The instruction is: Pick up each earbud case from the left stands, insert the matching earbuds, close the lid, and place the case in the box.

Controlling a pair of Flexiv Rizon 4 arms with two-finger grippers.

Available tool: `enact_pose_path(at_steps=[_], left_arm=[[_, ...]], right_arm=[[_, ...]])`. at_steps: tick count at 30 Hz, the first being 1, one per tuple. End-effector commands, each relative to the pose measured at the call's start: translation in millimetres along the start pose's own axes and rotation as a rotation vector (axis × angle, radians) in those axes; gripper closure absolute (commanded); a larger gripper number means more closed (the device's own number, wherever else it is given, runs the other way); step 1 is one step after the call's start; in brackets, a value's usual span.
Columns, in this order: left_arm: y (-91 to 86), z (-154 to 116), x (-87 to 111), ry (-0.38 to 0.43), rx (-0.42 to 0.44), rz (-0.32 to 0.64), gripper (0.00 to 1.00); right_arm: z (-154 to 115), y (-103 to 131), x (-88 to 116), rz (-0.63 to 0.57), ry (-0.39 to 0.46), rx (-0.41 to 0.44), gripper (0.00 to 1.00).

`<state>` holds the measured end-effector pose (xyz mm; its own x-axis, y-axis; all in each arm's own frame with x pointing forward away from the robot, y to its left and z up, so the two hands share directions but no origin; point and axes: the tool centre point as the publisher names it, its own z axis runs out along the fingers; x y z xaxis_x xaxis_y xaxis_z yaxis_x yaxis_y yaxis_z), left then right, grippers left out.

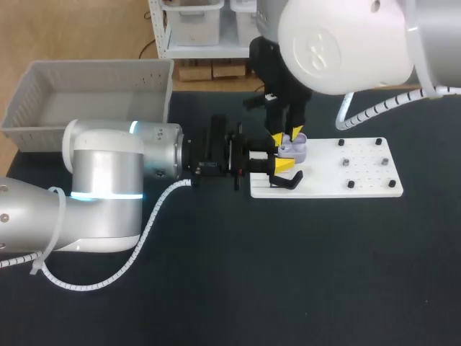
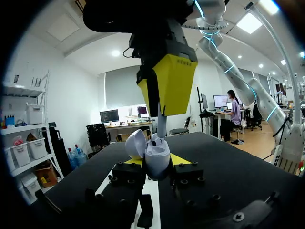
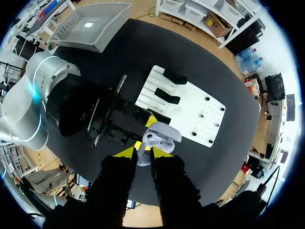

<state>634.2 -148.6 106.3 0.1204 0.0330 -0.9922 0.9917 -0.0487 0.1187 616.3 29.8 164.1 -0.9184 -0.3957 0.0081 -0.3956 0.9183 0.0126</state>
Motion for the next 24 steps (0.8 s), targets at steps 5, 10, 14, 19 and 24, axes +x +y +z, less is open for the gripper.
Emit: enact_pose_path(at_steps=[5, 10, 14, 19, 24], left_arm=[[-1.6, -0.1, 0.4, -0.001, -0.006, 0.003, 1.0], [-1.6, -0.1, 0.4, -0.001, -0.006, 0.003, 1.0], [-1.6, -0.1, 0.4, -0.001, -0.006, 0.003, 1.0], [-1.6, -0.1, 0.4, -0.001, -0.006, 0.003, 1.0], [-1.6, -0.1, 0.4, -0.001, -0.006, 0.003, 1.0]], right_arm=[[6.6, -2.3, -1.2, 0.003, 0.007, -0.005, 1.0], [9.7, -3.7, -1.8, 0.007, 0.013, -0.007, 1.0], [10.6, -5.2, -2.4, 0.011, 0.012, -0.008, 1.0], [12.1, -6.6, -3.4, 0.013, 0.012, -0.008, 1.0], [13.6, -7.9, -4.6, 0.015, 0.013, -0.009, 1.0]])
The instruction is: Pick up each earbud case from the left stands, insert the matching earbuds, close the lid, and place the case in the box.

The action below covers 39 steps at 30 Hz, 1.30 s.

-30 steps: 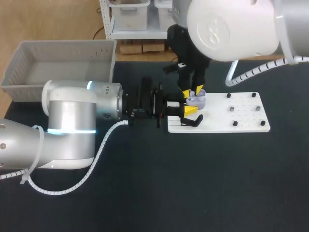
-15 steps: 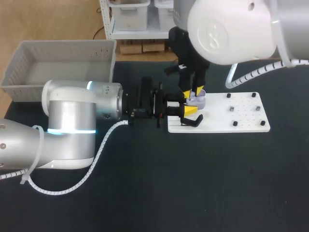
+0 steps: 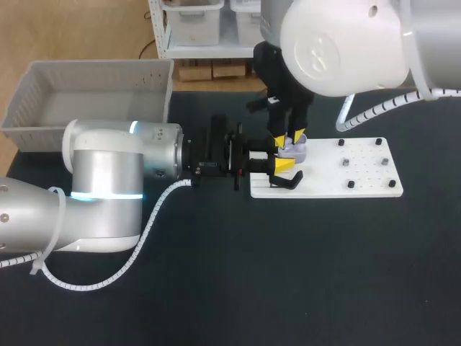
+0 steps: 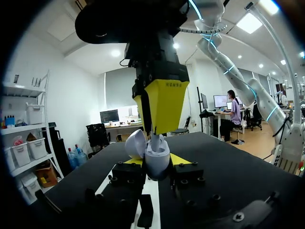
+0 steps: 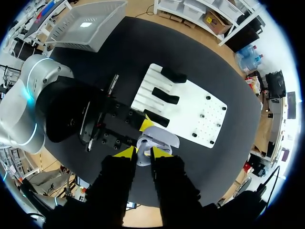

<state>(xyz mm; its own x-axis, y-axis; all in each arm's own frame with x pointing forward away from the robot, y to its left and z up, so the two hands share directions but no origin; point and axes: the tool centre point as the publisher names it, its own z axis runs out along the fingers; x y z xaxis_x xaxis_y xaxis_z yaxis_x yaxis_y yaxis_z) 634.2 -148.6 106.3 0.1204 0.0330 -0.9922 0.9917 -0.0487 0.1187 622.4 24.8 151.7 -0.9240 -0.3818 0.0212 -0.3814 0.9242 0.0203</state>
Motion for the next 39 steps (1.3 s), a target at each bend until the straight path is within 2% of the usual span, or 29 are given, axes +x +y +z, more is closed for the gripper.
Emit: enact_pose_path(at_steps=[1, 23, 24, 25, 26, 27, 34, 39], left_arm=[[-1.6, -0.1, 0.4, -0.001, -0.006, 0.003, 1.0], [-1.6, -0.1, 0.4, -0.001, -0.006, 0.003, 1.0], [-1.6, -0.1, 0.4, -0.001, -0.006, 0.003, 1.0], [-1.6, -0.1, 0.4, -0.001, -0.006, 0.003, 1.0], [-1.6, -0.1, 0.4, -0.001, -0.006, 0.003, 1.0], [-1.6, -0.1, 0.4, -0.001, -0.006, 0.003, 1.0], [-1.6, -0.1, 0.4, -0.001, -0.006, 0.003, 1.0], [-1.6, -0.1, 0.4, -0.001, -0.006, 0.003, 1.0]], right_arm=[[1.4, -0.8, -1.2, 0.0, 0.0, -0.002, 1.0], [9.6, -3.5, -5.9, 0.002, 0.018, -0.002, 1.0], [9.6, -3.5, -5.9, 0.004, 0.018, -0.003, 0.85], [9.4, -3.7, -5.6, 0.005, 0.019, -0.004, 0.59], [8.3, -3.8, -4.7, 0.005, 0.02, -0.005, 0.24], [5.7, -3.4, -2.7, 0.006, 0.019, -0.005, 0.0], [-13.0, -6.0, 10.5, 0.01, -0.021, -0.026, 0.0], [-35.4, -19.1, 7.3, 0.089, -0.11, -0.048, 0.0]])
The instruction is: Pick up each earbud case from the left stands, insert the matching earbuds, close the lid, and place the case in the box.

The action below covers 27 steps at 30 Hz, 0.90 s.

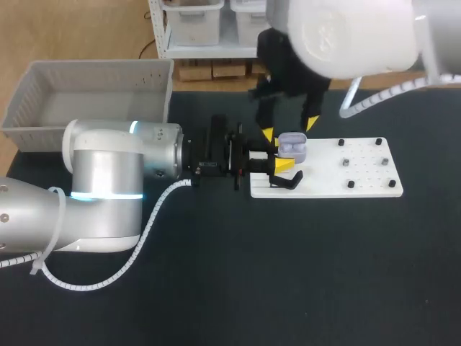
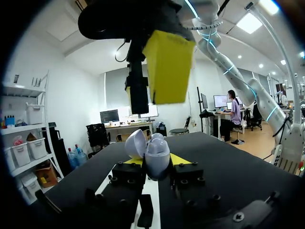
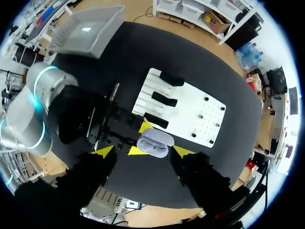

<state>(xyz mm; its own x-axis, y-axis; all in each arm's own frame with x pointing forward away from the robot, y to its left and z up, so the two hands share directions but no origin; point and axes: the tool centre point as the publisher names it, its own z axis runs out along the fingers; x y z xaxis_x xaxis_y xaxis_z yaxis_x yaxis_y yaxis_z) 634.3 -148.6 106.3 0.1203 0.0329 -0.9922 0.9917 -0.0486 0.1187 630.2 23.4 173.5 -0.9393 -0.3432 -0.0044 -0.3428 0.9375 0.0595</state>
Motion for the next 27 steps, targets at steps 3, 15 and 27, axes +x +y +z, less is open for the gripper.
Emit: enact_pose_path(at_steps=[3, 15, 27], left_arm=[[-1.7, -0.2, 0.3, -0.001, -0.006, 0.003, 1.0], [-1.7, -0.2, 0.3, -0.001, -0.006, 0.003, 1.0], [-1.7, -0.2, 0.3, -0.001, -0.006, 0.003, 1.0]], right_arm=[[-23.1, -28.0, 4.7, 0.152, -0.146, 0.005, 0.0], [3.3, -77.2, -28.5, 0.399, -0.173, 0.035, 0.0], [34.6, -87.9, -29.6, 0.375, -0.109, 0.021, 0.0]])
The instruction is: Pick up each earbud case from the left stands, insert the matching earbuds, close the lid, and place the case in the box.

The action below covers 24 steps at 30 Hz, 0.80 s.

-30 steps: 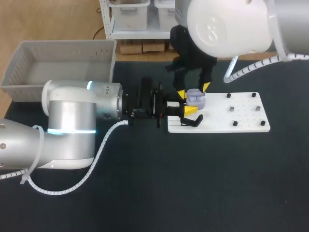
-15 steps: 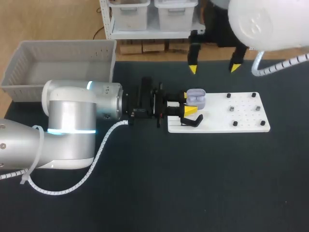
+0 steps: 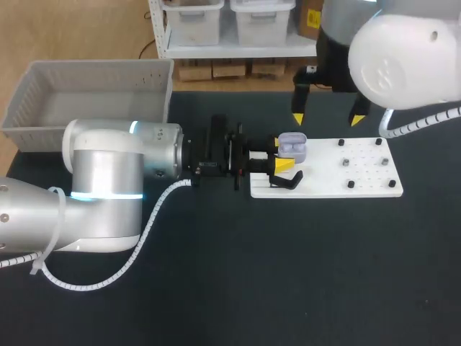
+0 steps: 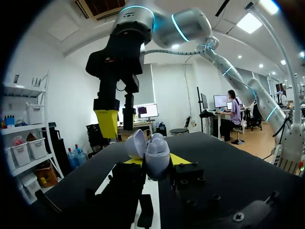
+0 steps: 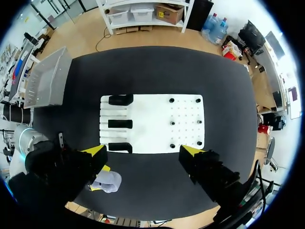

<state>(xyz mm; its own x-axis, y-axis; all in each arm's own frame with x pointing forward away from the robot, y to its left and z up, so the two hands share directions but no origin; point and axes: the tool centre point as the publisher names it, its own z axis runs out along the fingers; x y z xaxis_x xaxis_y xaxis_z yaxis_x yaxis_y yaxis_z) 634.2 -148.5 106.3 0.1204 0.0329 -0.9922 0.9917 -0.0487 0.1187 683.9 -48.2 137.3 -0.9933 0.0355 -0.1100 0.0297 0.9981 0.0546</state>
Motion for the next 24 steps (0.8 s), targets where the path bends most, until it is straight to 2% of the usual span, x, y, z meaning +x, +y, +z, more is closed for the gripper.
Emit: enact_pose_path(at_steps=[1, 8, 18, 24], left_arm=[[-1.6, -0.1, 0.3, -0.001, -0.006, 0.003, 1.0], [-1.6, -0.1, 0.3, -0.001, -0.006, 0.003, 1.0], [-1.6, -0.1, 0.3, -0.001, -0.006, 0.003, 1.0], [-1.6, -0.1, 0.3, -0.001, -0.006, 0.003, 1.0]], right_arm=[[4.9, 1.4, -1.7, -0.007, 0.023, -0.005, 0.0], [8.6, 4.3, 14.7, -0.04, 0.058, -0.009, 0.0], [-2.5, 5.5, 37.9, -0.066, 0.071, -0.021, 0.0], [-5.2, 2.9, 40.4, -0.059, 0.056, -0.017, 0.0]])
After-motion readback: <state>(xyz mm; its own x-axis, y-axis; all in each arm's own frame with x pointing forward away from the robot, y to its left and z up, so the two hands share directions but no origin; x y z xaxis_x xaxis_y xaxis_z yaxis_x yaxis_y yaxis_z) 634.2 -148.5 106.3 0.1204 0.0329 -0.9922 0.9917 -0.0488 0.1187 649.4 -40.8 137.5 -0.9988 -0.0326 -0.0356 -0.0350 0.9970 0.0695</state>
